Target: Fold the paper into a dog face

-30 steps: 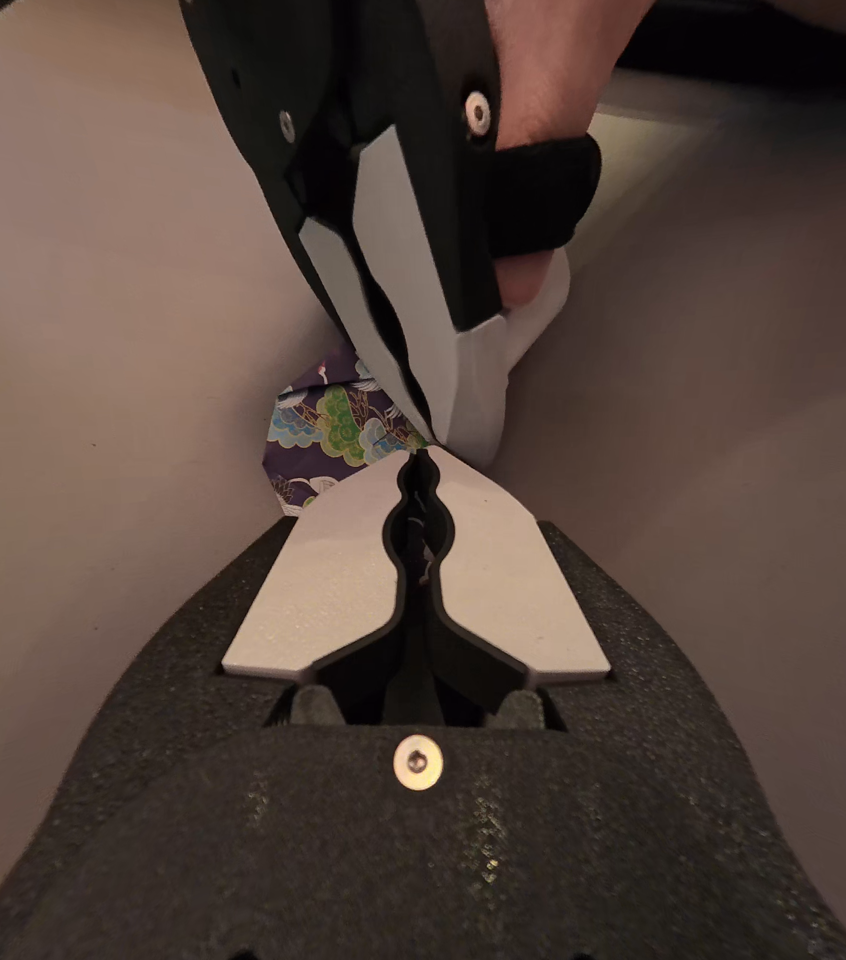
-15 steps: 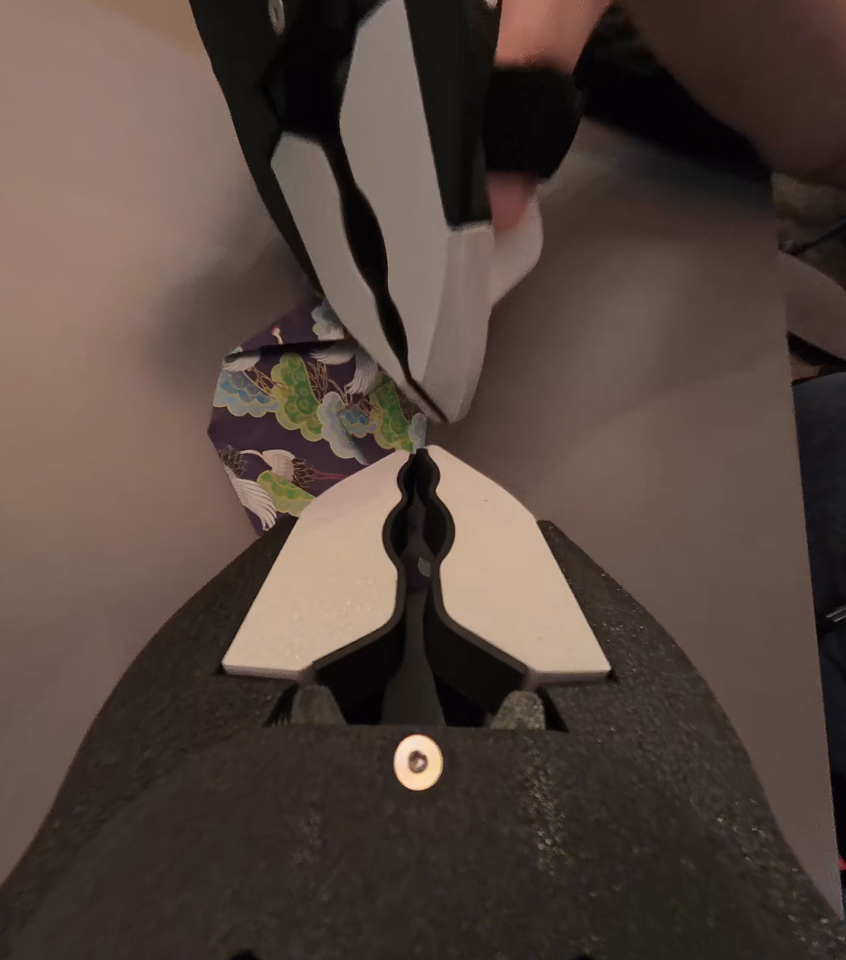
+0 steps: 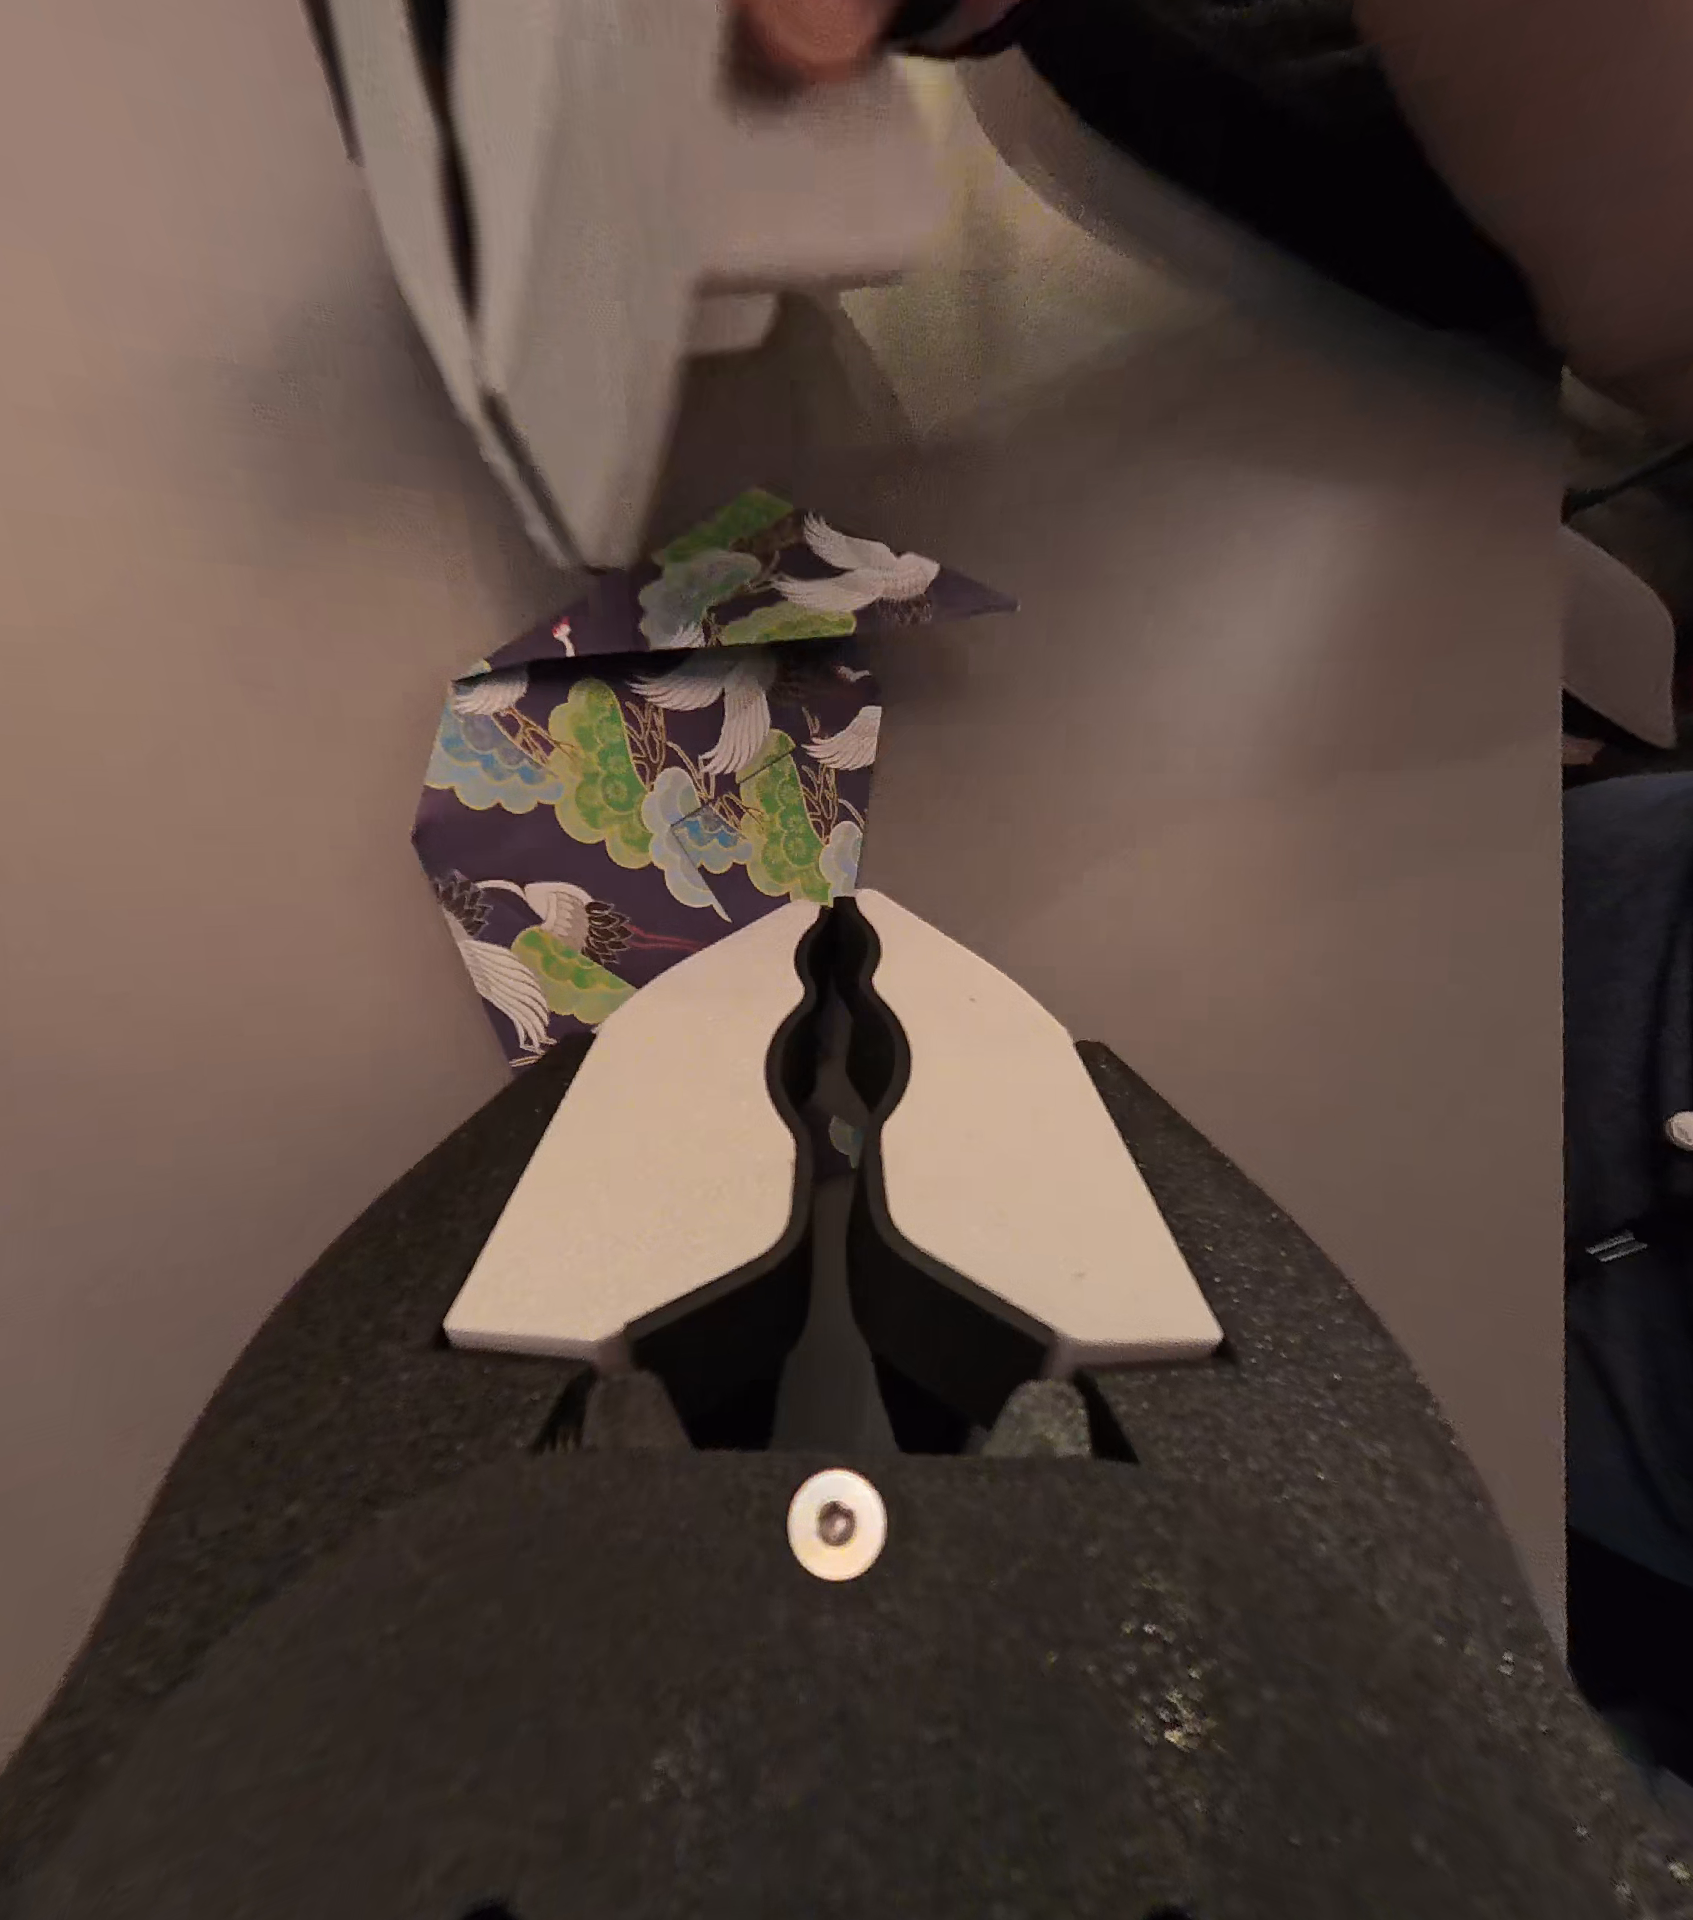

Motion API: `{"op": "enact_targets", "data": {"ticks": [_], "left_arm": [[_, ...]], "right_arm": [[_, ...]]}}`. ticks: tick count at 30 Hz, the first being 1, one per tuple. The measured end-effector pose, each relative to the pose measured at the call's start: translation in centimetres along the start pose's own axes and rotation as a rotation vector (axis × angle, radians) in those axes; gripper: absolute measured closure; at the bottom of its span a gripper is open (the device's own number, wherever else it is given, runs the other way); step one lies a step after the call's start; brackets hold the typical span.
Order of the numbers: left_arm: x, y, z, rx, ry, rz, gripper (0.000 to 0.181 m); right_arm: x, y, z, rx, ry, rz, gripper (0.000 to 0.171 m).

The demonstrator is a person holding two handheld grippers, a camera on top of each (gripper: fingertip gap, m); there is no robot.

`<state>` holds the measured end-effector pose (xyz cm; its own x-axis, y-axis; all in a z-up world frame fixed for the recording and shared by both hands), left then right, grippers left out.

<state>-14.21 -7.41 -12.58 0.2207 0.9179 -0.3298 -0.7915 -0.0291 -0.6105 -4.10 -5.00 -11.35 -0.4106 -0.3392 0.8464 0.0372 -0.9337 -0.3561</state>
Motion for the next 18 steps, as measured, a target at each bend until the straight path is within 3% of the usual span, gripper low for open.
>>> {"op": "enact_targets", "data": {"ticks": [6,11,18], "left_arm": [[0.7,-1.3,0.4,-0.039,0.028,0.060,0.181],[3.9,-3.7,0.8,-0.116,-0.099,0.142,0.181],[4.9,-4.1,-1.1,-0.021,-0.026,0.256,0.181]], "right_arm": [[-1.5,0.6,-1.4,0.109,0.025,-0.047,0.170],[-1.4,0.7,-1.5,0.116,0.093,0.004,0.170],[-1.2,1.0,-1.5,0.128,0.085,0.015,0.170]]}}
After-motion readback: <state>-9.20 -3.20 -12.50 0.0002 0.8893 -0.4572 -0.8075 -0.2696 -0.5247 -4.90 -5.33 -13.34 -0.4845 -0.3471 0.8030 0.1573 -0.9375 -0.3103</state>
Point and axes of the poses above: each gripper's, where its closed fingertips meet, z back along the fingers, y out of its underside, x = y × z across the jaws, the point moved 4 cm from there along z, back along the fingers, and after that the axes turned 1 degree about -x, right-handed, at the moved point
